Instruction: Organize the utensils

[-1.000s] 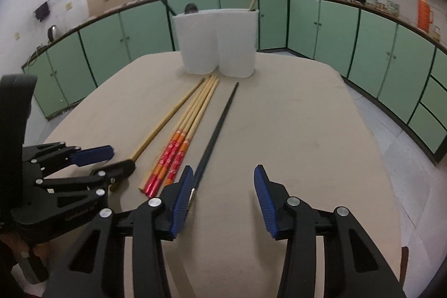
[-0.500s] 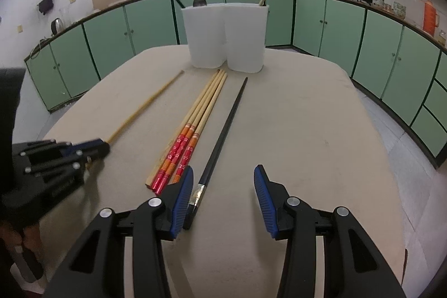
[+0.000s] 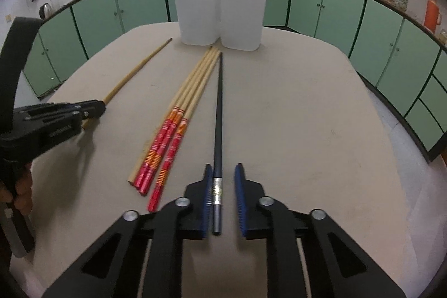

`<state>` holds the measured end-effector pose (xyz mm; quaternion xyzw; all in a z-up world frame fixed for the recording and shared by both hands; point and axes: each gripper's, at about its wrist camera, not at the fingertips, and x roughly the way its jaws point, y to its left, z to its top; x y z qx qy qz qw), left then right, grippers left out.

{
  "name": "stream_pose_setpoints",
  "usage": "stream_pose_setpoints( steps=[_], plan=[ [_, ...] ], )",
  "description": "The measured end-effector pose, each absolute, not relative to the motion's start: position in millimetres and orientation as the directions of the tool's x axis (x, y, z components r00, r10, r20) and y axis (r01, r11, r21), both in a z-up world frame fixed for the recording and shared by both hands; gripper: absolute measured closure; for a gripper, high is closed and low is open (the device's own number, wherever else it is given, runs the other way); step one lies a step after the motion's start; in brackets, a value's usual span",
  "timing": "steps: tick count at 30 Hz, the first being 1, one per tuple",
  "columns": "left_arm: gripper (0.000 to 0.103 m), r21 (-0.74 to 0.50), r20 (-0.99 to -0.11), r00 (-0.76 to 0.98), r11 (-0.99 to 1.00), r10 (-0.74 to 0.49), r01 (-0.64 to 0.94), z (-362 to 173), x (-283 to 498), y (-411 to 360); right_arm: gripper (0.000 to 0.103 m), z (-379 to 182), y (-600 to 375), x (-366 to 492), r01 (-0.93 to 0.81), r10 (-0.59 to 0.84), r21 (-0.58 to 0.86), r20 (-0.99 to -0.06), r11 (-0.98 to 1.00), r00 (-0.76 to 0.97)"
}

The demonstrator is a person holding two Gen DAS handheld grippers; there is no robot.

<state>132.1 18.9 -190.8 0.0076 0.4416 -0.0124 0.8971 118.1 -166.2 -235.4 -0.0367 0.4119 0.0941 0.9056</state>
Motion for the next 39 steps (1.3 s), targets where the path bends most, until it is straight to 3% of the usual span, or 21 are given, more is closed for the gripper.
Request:
stream_pose_setpoints(
  steps=[1,4,10,12,21,39],
  plan=[
    [0.093,-0.001,-0.792,0.61,0.999,-0.021,0.033,-190.9,130.7,19.0,0.095,-235.6,-169.5,118.7,-0.187,0.134,0.014,-0.753,0.982,0.644],
    [0.072,-0.023,-0.787,0.616,0.999,-0.042,0.038,-190.5,121.1,22.8,0.095,-237.1,-184.3,120.2,-0.126,0.105,0.03,-0.754,0.992,0.649],
    [0.059,-0.072,-0.777,0.623,0.996,-0.089,0.052,-190.8,109.0,30.0,0.095,-236.2,-209.7,126.1,-0.047,0.068,0.049,-0.754,0.998,0.653],
    [0.059,-0.08,-0.777,0.622,0.995,-0.096,0.053,-190.5,107.3,32.4,0.095,-236.8,-211.6,128.7,-0.046,0.078,0.064,-0.751,0.997,0.656],
    [0.057,-0.087,-0.779,0.618,0.994,-0.109,0.066,-190.5,101.0,35.0,0.077,-235.6,-221.5,119.0,-0.088,0.152,0.125,-0.735,0.988,0.661],
    [0.06,-0.049,-0.782,0.62,0.997,-0.07,0.051,-190.9,103.3,30.4,0.077,-236.7,-223.7,116.3,-0.126,0.174,0.12,-0.733,0.985,0.658]
  ],
)
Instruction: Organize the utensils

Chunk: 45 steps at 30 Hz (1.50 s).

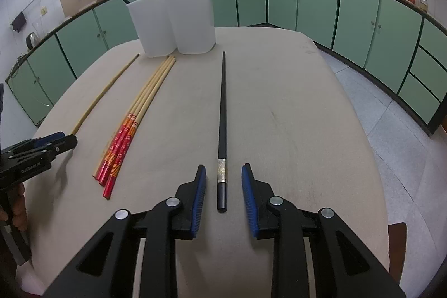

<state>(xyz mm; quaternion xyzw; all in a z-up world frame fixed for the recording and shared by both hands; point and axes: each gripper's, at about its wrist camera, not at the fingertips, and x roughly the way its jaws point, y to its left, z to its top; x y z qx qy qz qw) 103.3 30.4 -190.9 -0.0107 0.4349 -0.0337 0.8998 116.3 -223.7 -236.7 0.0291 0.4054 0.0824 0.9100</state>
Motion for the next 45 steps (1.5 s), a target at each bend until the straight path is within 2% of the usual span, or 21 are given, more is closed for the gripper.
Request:
stream_pose_setpoints(
  steps=[10,12,16,23,24,25,31,36,45],
  plan=[
    [0.06,-0.04,-0.782,0.621,0.998,-0.061,0.048,-191.2,103.0,30.0,0.077,-240.0,-222.9,96.2,-0.147,0.161,0.083,-0.721,0.986,0.673],
    [0.06,-0.034,-0.782,0.62,0.998,-0.056,0.047,-191.3,103.2,29.1,0.08,-240.1,-222.0,97.7,-0.145,0.155,0.076,-0.721,0.986,0.676],
    [0.063,-0.035,-0.782,0.621,0.998,-0.055,0.044,-191.2,104.1,29.5,0.096,-240.1,-222.2,99.2,-0.138,0.144,0.068,-0.722,0.988,0.677],
    [0.081,-0.034,-0.781,0.621,0.997,-0.07,0.069,-192.0,105.8,20.5,0.096,-239.3,-215.6,105.5,-0.138,0.126,0.044,-0.731,0.989,0.671],
    [0.085,-0.037,-0.78,0.621,0.997,-0.073,0.07,-192.2,106.2,20.2,0.096,-239.6,-215.5,106.1,-0.138,0.127,0.045,-0.731,0.989,0.67],
    [0.094,-0.039,-0.78,0.622,0.997,-0.073,0.067,-192.4,106.9,20.2,0.096,-239.6,-215.5,106.4,-0.138,0.127,0.045,-0.732,0.989,0.67],
    [0.097,-0.049,-0.773,0.631,0.998,-0.069,0.05,-187.9,103.3,20.5,0.096,-235.4,-219.0,102.2,-0.139,0.143,0.065,-0.722,0.988,0.677],
    [0.097,0.018,-0.723,0.69,0.998,-0.03,0.063,-157.8,90.1,19.7,0.097,-209.8,-227.1,96.2,-0.144,0.138,0.047,-0.675,0.988,0.725],
    [0.097,0.045,-0.558,0.829,0.996,-0.035,0.072,-66.0,75.2,22.1,0.097,-133.4,-240.8,91.2,-0.169,0.145,0.007,-0.547,0.986,0.825]
  ],
)
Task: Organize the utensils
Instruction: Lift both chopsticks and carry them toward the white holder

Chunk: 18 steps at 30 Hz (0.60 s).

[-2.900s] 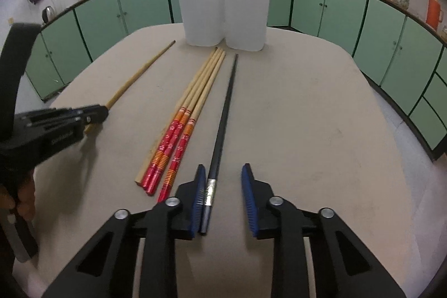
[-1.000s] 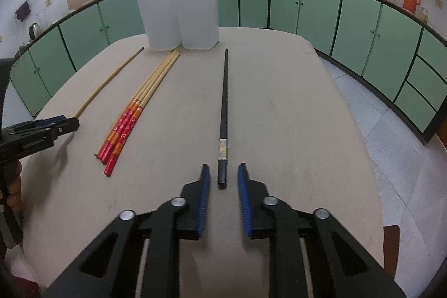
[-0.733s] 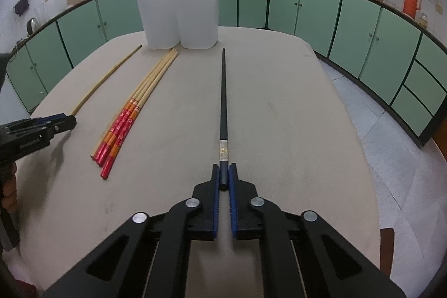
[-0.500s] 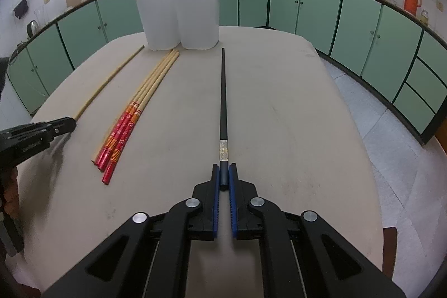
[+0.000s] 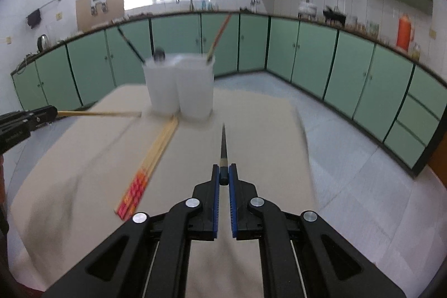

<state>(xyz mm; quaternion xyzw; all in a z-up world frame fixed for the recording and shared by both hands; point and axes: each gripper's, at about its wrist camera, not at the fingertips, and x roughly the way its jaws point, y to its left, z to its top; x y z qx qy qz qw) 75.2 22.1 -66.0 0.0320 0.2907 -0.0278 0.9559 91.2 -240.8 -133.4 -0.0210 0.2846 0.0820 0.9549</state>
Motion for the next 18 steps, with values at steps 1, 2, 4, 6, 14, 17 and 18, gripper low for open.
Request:
stream_pose_setpoints(
  steps=[1,2,4,6,14,17,18],
  plan=[
    [0.097,0.044,-0.535,0.844,0.996,-0.041,0.076,-54.8,74.7,21.3,0.097,-125.9,-241.9,91.8,-0.173,0.15,0.008,-0.534,0.985,0.832],
    [0.097,0.046,-0.518,0.854,0.996,-0.044,0.079,-47.4,74.8,19.6,0.097,-115.3,-243.3,92.2,-0.179,0.159,0.011,-0.516,0.984,0.842],
    [0.097,0.045,-0.487,0.872,0.995,-0.054,0.087,-32.1,74.4,17.6,0.097,-101.5,-244.9,94.0,-0.189,0.172,0.014,-0.493,0.982,0.853],
    [0.097,0.034,-0.46,0.885,0.994,-0.074,0.102,-18.1,75.6,14.9,0.097,-85.8,-247.1,97.1,-0.203,0.192,0.027,-0.469,0.979,0.862],
    [0.097,-0.032,-0.411,0.895,0.984,-0.171,0.174,12.9,88.0,5.6,0.097,-35.4,-246.1,120.5,-0.314,0.327,0.102,-0.434,0.944,0.839],
    [0.097,-0.052,-0.4,0.894,0.979,-0.203,0.199,19.9,91.8,3.6,0.097,-21.0,-242.4,134.4,-0.362,0.378,0.124,-0.435,0.924,0.817],
    [0.097,-0.053,-0.395,0.895,0.977,-0.209,0.205,21.9,93.4,1.8,0.097,-15.8,-241.1,137.6,-0.374,0.392,0.129,-0.429,0.918,0.814]
  ],
)
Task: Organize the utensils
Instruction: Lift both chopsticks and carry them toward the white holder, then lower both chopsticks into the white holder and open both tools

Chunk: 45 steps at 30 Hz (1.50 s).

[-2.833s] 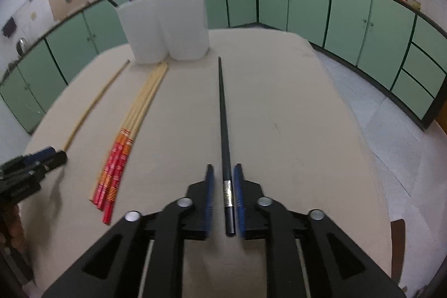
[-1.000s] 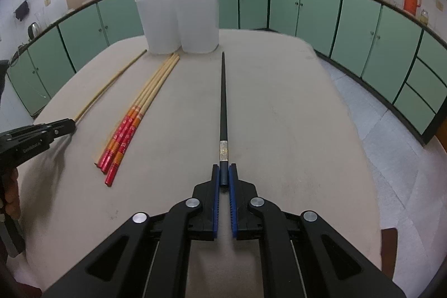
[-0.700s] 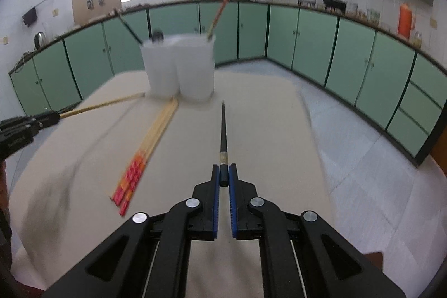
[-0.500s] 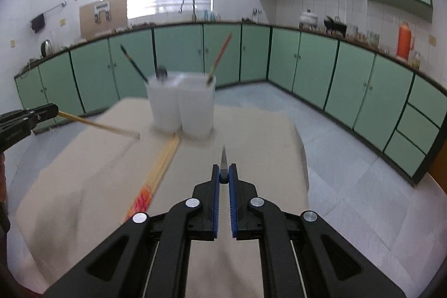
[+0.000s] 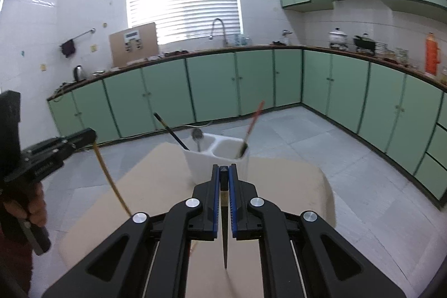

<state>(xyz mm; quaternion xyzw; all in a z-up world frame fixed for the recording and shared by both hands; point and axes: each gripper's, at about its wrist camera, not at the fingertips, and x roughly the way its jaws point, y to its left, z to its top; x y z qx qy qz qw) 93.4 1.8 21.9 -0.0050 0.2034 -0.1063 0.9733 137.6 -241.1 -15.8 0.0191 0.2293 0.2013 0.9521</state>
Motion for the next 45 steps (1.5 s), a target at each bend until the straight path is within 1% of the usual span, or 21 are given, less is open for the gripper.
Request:
stream_pose_setpoints(
  steps=[3,7,12,15,19,21,26,33,39,42,43,44,45],
  plan=[
    [0.097,-0.05,-0.374,0.9,0.974,-0.225,0.222,30.8,100.1,-5.6,0.097,-0.4,-238.3,143.9,-0.399,0.417,0.133,-0.4,0.907,0.816],
    [0.097,-0.038,-0.334,0.913,0.971,-0.235,0.236,46.1,114.1,-11.8,0.097,25.8,-233.1,164.1,-0.404,0.416,0.112,-0.353,0.908,0.838],
    [0.097,-0.022,-0.276,0.931,0.97,-0.239,0.243,73.2,144.0,-21.5,0.097,54.1,-229.2,200.2,-0.387,0.402,0.11,-0.296,0.916,0.867],
    [0.097,-0.007,-0.226,0.946,0.972,-0.232,0.237,91.8,164.3,-27.3,0.097,70.0,-224.9,226.3,-0.37,0.385,0.106,-0.256,0.923,0.887],
    [0.097,0.005,-0.179,0.958,0.974,-0.224,0.228,108.3,198.1,-36.1,0.097,75.2,-214.4,258.0,-0.351,0.359,0.08,-0.246,0.933,0.9],
    [0.097,0.006,-0.172,0.961,0.975,-0.217,0.221,107.4,216.4,-40.8,0.097,69.2,-209.0,274.0,-0.346,0.354,0.076,-0.251,0.935,0.901],
    [0.097,0.002,-0.207,0.958,0.979,-0.2,0.204,83.3,255.0,-44.9,0.097,37.2,-200.0,309.4,-0.338,0.354,0.105,-0.303,0.935,0.885],
    [0.097,-0.008,-0.326,0.926,0.98,-0.189,0.197,27.8,293.8,-38.7,0.097,-4.6,-194.7,318.4,-0.339,0.359,0.121,-0.357,0.933,0.862],
    [0.097,-0.01,-0.402,0.897,0.981,-0.183,0.195,-5.8,305.6,-27.4,0.097,-28.2,-197.0,322.5,-0.324,0.352,0.14,-0.4,0.936,0.846],
    [0.095,-0.004,-0.414,0.892,0.98,-0.181,0.197,-13.5,302.2,-23.3,0.096,-35.6,-200.0,323.2,-0.305,0.332,0.132,-0.416,0.943,0.847],
    [0.094,-0.003,-0.416,0.891,0.98,-0.181,0.198,-14.0,301.9,-22.0,0.094,-35.9,-200.7,322.1,-0.294,0.32,0.126,-0.416,0.947,0.851],
    [0.092,-0.005,-0.42,0.889,0.98,-0.182,0.199,-14.7,300.3,-20.0,0.088,-36.6,-202.2,320.6,-0.286,0.31,0.122,-0.416,0.951,0.855],
    [0.084,-0.009,-0.418,0.889,0.98,-0.184,0.199,-14.5,297.2,-17.4,0.086,-36.8,-205.1,317.7,-0.278,0.303,0.121,-0.412,0.953,0.859]
  ],
)
